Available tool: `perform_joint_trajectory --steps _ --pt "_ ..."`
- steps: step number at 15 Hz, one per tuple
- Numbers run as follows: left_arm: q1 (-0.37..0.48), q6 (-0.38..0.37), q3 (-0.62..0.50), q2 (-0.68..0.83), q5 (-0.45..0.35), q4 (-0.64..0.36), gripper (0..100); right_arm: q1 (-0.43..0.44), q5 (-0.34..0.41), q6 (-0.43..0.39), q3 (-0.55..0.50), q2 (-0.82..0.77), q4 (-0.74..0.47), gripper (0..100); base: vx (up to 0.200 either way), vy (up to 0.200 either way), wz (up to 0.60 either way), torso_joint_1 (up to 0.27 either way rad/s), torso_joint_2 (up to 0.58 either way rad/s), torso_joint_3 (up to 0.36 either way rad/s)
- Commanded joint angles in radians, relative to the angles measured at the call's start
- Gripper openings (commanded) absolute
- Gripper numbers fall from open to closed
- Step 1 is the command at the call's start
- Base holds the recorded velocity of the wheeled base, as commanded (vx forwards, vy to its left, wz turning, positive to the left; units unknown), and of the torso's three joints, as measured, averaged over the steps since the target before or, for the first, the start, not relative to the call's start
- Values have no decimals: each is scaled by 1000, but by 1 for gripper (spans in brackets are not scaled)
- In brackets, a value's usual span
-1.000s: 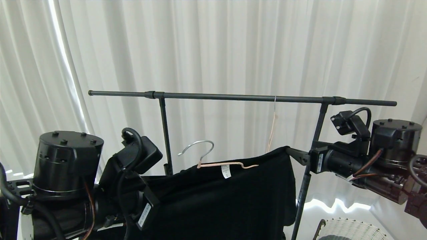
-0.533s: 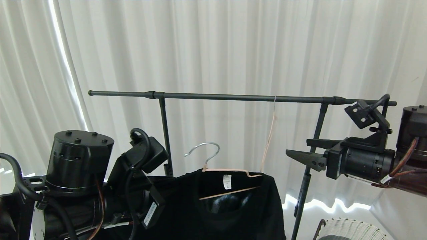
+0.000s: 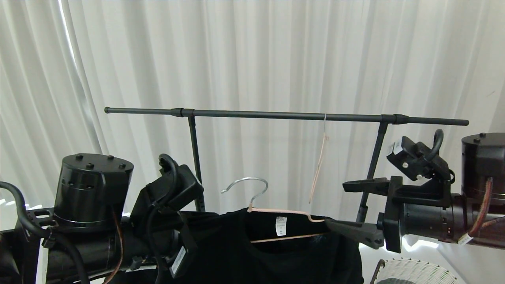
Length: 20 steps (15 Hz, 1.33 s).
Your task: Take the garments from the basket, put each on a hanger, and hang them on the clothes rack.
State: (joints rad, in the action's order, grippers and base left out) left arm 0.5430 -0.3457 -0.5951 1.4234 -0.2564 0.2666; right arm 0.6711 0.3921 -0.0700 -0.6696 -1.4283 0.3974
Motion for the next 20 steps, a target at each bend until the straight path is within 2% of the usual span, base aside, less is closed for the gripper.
perform_joint_trajectory --steps 1,2,6,9,12,17,18,20 --pt "3 -13 -2 -1 -44 0 0 85 8 -28 -64 -9 -52 100 0 0 0 0 0 0" --pt "9 -18 -17 -8 -84 0 0 127 8 -47 -107 -24 -97 100 0 0 0 0 0 0" --pt "29 -22 -22 -34 -93 0 0 168 8 -160 -173 -50 -284 100 0 0 0 0 0 0" --pt "63 -21 -11 -64 -95 0 0 176 2 -174 -197 -101 -295 100 0 0 0 0 0 0" --pt "68 -21 -15 -70 -95 0 0 202 -12 -174 -231 -138 -296 100 0 0 0 0 0 0" --pt "68 -21 -17 -77 -95 0 0 213 -42 -174 -229 -141 -298 100 0 0 0 0 0 0" --pt "68 -21 -17 -78 -95 0 0 213 -44 -174 -228 -141 -299 0 0 0 0 0 0 0" --pt "68 -21 -17 -80 -95 0 0 213 -45 -175 -228 -136 -313 0 0 0 0 0 0 0"
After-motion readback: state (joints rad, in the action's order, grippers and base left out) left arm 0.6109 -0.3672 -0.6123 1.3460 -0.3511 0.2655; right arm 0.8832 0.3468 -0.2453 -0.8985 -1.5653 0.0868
